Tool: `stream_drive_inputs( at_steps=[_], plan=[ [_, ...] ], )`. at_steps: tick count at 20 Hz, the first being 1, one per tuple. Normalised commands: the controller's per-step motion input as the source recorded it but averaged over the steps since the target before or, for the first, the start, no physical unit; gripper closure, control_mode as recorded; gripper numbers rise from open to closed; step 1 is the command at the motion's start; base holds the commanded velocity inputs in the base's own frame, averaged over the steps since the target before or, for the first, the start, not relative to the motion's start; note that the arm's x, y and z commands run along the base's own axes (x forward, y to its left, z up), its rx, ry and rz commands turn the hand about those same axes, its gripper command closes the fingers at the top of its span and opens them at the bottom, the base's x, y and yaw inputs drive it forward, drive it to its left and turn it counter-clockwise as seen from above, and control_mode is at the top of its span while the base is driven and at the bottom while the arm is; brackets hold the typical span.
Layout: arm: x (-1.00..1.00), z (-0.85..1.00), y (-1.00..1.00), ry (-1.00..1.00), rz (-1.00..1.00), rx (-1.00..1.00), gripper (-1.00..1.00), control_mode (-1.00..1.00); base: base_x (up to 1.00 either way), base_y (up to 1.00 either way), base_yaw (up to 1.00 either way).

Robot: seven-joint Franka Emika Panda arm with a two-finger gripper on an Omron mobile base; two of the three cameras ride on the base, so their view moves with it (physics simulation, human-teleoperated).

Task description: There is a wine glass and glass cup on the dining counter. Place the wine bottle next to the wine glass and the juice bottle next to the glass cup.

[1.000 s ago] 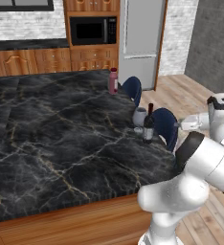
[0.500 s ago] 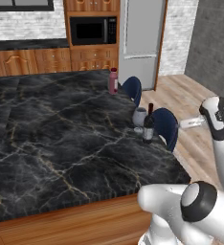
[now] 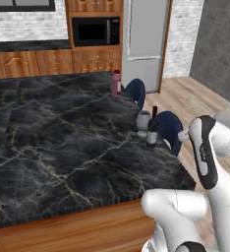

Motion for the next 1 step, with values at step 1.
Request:
stream_drive_inputs(
  at_steps=[1],
  plan=[
    [-0.59, 0.00, 0.31, 0.00, -0.17, -0.33, -1.00, -1.00, 0.00, 0.00, 0.00]
  ],
)
